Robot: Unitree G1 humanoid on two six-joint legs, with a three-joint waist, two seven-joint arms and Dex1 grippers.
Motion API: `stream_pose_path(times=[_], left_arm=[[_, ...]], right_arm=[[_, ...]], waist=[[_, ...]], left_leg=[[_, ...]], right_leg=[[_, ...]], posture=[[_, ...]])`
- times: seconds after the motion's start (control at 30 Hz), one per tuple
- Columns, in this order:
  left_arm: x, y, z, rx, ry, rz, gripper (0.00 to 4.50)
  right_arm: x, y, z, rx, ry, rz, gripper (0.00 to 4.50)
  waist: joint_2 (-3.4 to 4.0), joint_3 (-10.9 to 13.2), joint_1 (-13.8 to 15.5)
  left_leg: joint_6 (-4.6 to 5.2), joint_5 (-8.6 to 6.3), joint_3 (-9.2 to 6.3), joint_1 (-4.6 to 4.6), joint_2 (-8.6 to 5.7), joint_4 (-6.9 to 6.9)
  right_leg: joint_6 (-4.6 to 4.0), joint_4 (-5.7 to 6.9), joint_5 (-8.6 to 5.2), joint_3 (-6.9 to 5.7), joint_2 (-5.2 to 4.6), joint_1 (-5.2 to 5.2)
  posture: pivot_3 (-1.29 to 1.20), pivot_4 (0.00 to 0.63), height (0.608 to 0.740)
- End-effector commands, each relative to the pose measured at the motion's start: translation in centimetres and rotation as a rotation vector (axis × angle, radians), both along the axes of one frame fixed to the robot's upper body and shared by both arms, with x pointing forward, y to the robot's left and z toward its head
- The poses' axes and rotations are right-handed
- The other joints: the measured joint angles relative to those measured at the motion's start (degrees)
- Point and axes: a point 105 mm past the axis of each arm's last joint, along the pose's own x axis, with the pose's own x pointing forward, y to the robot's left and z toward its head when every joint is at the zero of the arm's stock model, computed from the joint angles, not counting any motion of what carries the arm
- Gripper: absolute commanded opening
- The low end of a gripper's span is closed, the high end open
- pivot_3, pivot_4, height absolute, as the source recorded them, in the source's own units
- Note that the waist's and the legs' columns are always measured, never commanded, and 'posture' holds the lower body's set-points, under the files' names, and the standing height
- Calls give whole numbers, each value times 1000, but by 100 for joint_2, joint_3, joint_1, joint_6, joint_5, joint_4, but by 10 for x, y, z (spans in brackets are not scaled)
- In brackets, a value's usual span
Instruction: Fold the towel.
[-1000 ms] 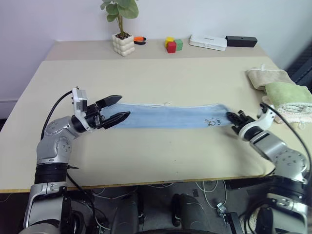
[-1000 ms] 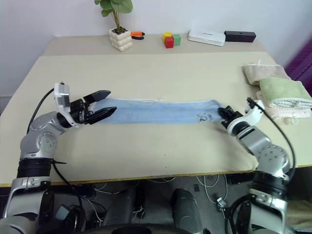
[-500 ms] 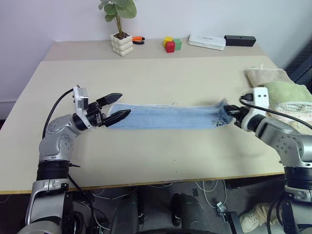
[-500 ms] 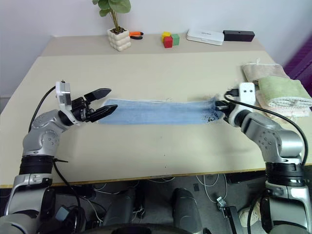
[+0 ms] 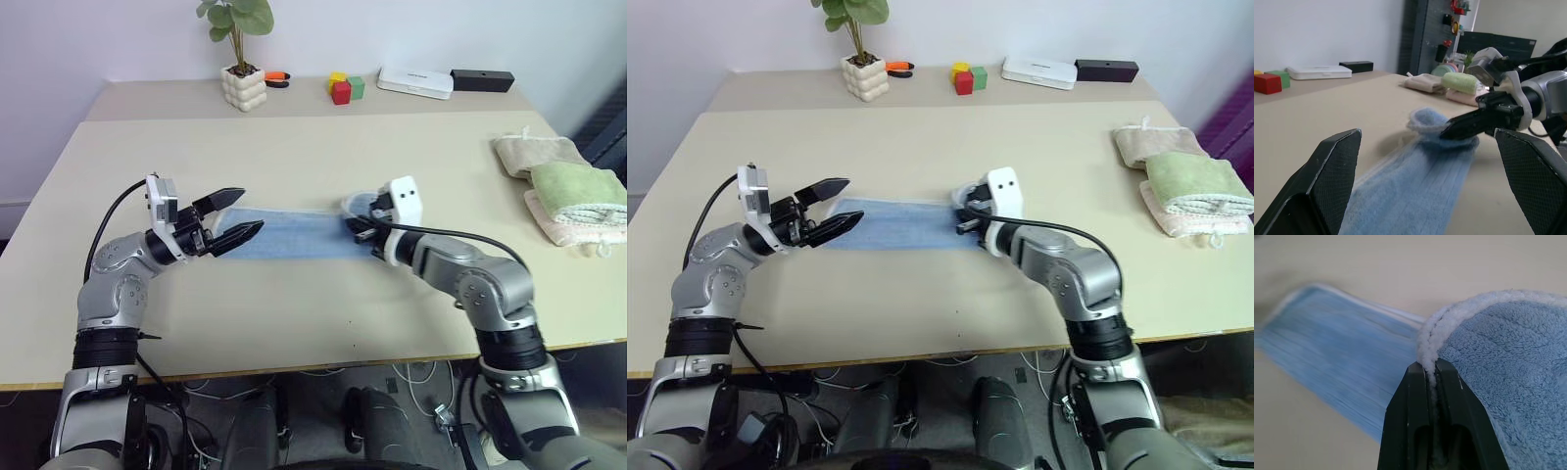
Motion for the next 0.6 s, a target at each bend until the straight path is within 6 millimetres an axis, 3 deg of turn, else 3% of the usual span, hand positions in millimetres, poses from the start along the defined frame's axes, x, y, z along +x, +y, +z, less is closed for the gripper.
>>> stream_pose_path(times=[0.03, 0.27, 0.37, 0.5, 0.6], left_arm=[[-4, 2, 11, -4, -52, 9, 4500], [-7, 8, 10, 2, -49, 26, 4500], [-7, 9, 10, 4, -48, 31, 4500], [-7, 8, 9, 3, -46, 32, 4500], [-7, 8, 7, 1, -42, 29, 4500]], right_arm=[[1, 14, 1, -18, -35, 35, 41], [-1, 28, -17, -100, -27, 110, 41], [-2, 30, -16, -88, -35, 139, 871], [-4, 34, -1, -40, -86, 169, 2702], [-36, 46, 11, -65, -166, 406, 4181]], waist=[[0, 0, 18], [0, 0, 7], [0, 0, 5], [0, 0, 14], [1, 1, 21]], left_leg=[[0, 0, 0, -1, 0, 0], [-1, 0, 0, -1, -1, 1], [-1, 0, 1, 0, -1, 1], [-1, 1, 1, -1, 0, 1], [-1, 0, 0, -4, -1, 1]], right_leg=[[0, 0, 0, 0, 0, -1], [0, 1, 0, 0, -1, 0], [0, 1, 0, 0, -1, -1], [0, 1, 0, 0, -1, -1], [0, 0, 0, 0, -2, -3]], posture=[[0, 150, 740], [0, 150, 740], [0, 150, 740], [0, 150, 740], [0, 150, 740]])
